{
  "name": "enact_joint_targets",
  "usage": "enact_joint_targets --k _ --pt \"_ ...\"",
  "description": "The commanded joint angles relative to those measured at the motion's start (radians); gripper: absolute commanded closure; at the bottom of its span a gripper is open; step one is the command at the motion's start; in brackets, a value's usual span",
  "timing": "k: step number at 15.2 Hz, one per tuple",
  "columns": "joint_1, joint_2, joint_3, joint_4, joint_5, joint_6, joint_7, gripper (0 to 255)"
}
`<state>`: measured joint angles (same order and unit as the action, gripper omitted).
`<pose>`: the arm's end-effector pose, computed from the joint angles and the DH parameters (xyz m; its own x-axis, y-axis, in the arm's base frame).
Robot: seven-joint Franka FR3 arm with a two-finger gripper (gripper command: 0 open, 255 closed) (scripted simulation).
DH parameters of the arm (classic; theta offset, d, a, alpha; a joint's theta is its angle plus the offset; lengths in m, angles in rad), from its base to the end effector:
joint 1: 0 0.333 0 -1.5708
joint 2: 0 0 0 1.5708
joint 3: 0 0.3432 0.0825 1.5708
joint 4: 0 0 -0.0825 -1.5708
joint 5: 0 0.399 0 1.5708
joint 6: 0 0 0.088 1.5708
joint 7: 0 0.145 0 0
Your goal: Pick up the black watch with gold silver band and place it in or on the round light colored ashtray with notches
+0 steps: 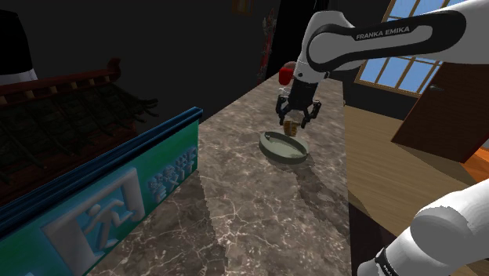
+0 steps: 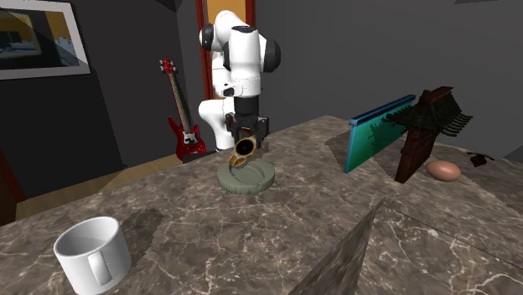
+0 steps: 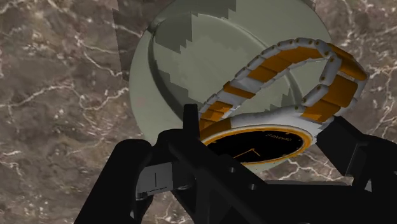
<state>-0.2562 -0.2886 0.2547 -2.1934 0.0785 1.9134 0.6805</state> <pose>0.4763 0.0137 0.4835 0.7528 -0.6582 -0.0008 -0.6582 -0.7528 -0.0021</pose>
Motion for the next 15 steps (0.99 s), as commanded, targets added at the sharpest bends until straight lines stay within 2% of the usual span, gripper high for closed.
enact_joint_targets --k 1,6,14,15 --pt "0.001 0.003 0.002 -0.028 0.001 0.031 0.000 255" --pt "0.002 0.022 0.007 -0.087 0.000 0.109 0.002 255" --pt "0.000 0.022 0.009 -0.087 0.000 0.109 0.002 255" --pt "0.000 0.020 0.009 -0.088 0.001 0.108 0.002 0"
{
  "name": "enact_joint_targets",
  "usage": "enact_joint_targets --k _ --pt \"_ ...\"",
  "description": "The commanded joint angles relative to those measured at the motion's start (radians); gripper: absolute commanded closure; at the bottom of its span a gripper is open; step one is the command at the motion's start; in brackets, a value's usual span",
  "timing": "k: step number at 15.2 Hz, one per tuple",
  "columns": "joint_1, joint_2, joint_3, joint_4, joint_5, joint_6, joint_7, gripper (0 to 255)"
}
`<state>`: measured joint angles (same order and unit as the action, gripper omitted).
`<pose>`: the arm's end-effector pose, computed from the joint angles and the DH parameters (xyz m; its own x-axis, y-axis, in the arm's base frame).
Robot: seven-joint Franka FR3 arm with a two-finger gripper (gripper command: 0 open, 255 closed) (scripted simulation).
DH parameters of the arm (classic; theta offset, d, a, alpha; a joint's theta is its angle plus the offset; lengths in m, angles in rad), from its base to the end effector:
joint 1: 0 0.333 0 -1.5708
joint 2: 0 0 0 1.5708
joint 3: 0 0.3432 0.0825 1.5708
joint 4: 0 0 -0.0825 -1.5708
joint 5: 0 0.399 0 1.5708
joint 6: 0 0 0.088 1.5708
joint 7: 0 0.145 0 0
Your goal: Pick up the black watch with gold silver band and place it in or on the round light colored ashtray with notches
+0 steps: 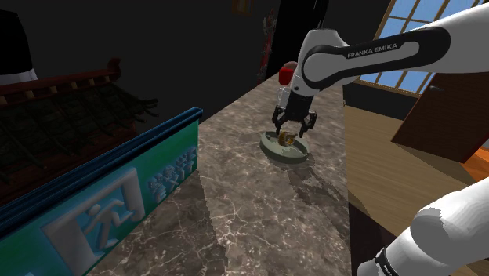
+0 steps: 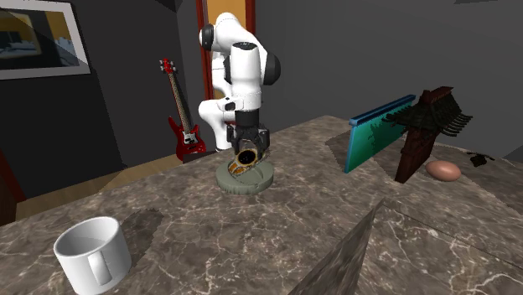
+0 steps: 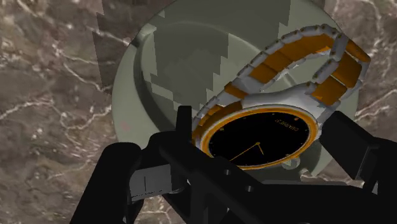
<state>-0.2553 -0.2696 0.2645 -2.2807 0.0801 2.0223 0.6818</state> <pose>0.4750 0.0150 0.4416 0.7541 -0.6567 0.0011 -0.6567 -0.7541 -0.0041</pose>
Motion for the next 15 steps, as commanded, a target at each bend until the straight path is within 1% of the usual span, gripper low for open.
enact_joint_targets --k 1,5,9,15 --pt "-0.001 0.001 -0.001 -0.002 -0.001 0.000 0.000 0" --pt "-0.001 0.003 -0.001 0.000 -0.001 0.001 0.001 0" --pt "-0.003 -0.025 -0.009 0.102 0.000 -0.130 -0.002 0" --pt "-0.003 -0.025 -0.009 0.102 0.000 -0.130 -0.002 0"
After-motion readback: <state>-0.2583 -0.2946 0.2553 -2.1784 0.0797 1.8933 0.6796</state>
